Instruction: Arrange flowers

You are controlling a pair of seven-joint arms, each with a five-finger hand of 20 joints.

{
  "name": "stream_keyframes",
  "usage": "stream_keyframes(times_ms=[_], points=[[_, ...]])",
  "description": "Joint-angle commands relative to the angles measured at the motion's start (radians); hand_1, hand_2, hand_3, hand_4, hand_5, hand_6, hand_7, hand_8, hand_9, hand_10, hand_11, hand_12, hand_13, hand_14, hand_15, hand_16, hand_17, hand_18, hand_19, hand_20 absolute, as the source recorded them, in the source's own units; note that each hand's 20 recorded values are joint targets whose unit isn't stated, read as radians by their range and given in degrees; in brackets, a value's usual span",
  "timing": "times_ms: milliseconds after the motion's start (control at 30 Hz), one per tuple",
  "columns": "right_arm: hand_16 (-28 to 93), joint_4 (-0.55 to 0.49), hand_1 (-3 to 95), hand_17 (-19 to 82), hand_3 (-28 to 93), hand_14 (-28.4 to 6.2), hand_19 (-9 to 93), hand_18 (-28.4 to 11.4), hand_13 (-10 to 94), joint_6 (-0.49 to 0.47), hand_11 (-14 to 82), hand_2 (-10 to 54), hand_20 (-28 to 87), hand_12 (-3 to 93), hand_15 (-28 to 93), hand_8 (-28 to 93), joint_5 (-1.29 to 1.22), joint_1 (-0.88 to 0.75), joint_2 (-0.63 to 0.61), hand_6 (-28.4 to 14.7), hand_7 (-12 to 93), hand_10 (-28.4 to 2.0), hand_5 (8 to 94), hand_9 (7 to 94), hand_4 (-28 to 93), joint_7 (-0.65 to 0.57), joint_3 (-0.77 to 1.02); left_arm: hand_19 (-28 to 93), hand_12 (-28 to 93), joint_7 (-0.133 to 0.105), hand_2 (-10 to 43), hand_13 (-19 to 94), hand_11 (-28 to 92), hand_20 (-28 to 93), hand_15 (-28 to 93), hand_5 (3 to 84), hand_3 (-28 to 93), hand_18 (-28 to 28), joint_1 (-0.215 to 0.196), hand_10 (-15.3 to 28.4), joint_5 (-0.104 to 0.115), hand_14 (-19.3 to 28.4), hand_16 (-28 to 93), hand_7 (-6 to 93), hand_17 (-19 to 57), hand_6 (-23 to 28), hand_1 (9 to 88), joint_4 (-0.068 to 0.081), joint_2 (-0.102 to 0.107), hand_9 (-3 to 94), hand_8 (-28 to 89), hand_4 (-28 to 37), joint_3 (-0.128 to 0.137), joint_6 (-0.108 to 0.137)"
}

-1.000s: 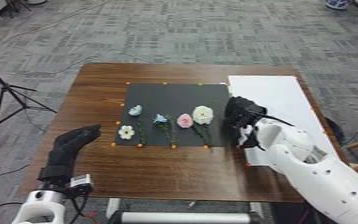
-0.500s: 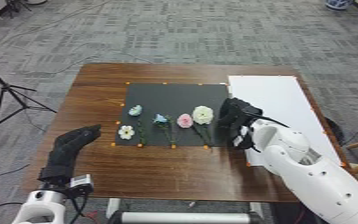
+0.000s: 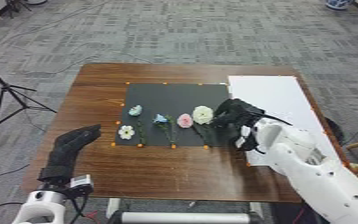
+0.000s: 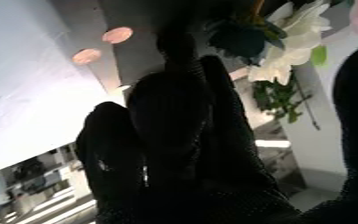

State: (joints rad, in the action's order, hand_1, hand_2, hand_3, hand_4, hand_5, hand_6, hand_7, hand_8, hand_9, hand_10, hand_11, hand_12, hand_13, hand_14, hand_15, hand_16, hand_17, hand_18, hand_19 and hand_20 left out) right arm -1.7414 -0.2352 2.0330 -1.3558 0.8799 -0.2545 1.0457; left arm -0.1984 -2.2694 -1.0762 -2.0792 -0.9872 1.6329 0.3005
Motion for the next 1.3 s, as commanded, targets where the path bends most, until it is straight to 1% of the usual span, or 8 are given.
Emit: stream_keyframes(times_ms=[33,267,467,567,633,767,1000,1300], points=[[29,-0.118,19.2,39,58,-15.2,74,-22.0,70,-0.223,6.2,-9.4,45,18.3,36,-4,-0.006,-0.203,0.052,-5.3,6,-19.4,46.7,47.9,-11,0.205,0.444,11,10,0.002,-5.6,37,19,15,17,52.7,66,12.5,0.001,13.5,-0.011,16.1,0,16.7,2.8,-1.9,29.1,0.000,-0.008,49.2,-10,-24.7,0.000,-0.011],[26,-0.160,16.6,15,69,-18.1,17,-16.1,31,-0.026,3.3,-2.1,26,16.4,6,-6,-1.146,-0.467,0.374,-2.9,11,-14.4,42.9,37.5,-16,0.328,0.722,11,10,-0.012,-3.8,37,19,15,17,52.9,67,12.4,-0.020,13.7,0.004,16.2,0,16.9,3.2,-2.0,28.0,-0.005,-0.017,49.6,-11,-25.3,-0.004,0.007],[30,-0.195,18.5,29,71,-14.6,37,-16.9,56,0.275,17.5,0.2,44,23.3,32,-7,-1.090,-0.538,0.481,-2.2,20,-15.4,53.6,57.6,-16,0.481,0.678,46,12,-0.045,-2.7,43,23,42,42,54.4,65,17.0,0.011,14.2,-0.019,17.9,1,16.3,5.8,-1.1,29.6,-0.005,-0.010,52.9,-10,-24.8,-0.033,0.029],[46,-0.206,27.8,25,72,-15.7,61,-20.1,56,0.298,44.7,-3.6,58,42.0,66,10,-0.993,-0.571,0.484,0.3,47,-13.4,57.8,62.6,-18,0.533,0.679,67,24,-0.078,-1.6,47,44,67,78,60.7,63,19.4,0.047,14.7,-0.085,17.9,8,22.8,8.7,1.4,32.2,-0.014,0.007,58.9,-8,-23.2,-0.087,0.163],[71,-0.218,33.6,26,74,-18.3,77,-23.1,60,0.414,66.0,-5.0,71,71.4,88,36,-0.948,-0.583,0.466,4.3,68,-11.9,60.2,67.3,-19,0.589,0.650,86,45,-0.078,-2.8,56,65,78,90,60.7,63,22.3,0.073,14.0,-0.139,17.2,42,54.6,19.2,-1.1,35.6,-0.023,0.020,62.3,-5,-19.8,-0.130,0.303],[86,-0.215,30.2,49,80,-15.4,92,-24.9,83,0.163,75.8,-3.1,79,84.2,93,61,-0.937,-0.587,0.504,9.3,77,-6.9,77.7,89.7,-14,0.583,0.740,93,64,-0.156,-3.7,81,79,90,93,69.1,64,28.0,0.069,11.3,-0.034,19.3,75,74.9,50.5,-7.2,39.9,-0.053,0.025,80.4,37,-10.9,-0.101,0.202],[85,-0.218,27.9,59,80,-13.7,93,-26.3,90,-0.054,79.1,1.2,82,82.6,93,68,-0.851,-0.597,0.552,9.3,79,-5.8,82.1,93.7,-12,0.566,0.809,93,67,-0.080,-0.8,85,81,91,93,73.4,65,28.4,0.063,11.9,-0.092,20.5,76,74.0,55.4,-7.4,38.9,-0.099,-0.005,83.8,55,-5.5,-0.030,-0.062],[85,-0.179,27.9,59,79,-13.8,93,-26.4,90,-0.221,79.1,3.3,82,82.7,93,69,-0.784,-0.552,0.515,9.1,79,-5.8,81.6,93.7,-13,0.462,0.806,93,67,-0.032,0.0,83,81,89,93,71.7,64,28.4,0.091,12.1,-0.145,20.2,73,74.4,52.2,-7.7,37.9,-0.083,-0.025,83.5,54,-8.5,-0.045,-0.116]])
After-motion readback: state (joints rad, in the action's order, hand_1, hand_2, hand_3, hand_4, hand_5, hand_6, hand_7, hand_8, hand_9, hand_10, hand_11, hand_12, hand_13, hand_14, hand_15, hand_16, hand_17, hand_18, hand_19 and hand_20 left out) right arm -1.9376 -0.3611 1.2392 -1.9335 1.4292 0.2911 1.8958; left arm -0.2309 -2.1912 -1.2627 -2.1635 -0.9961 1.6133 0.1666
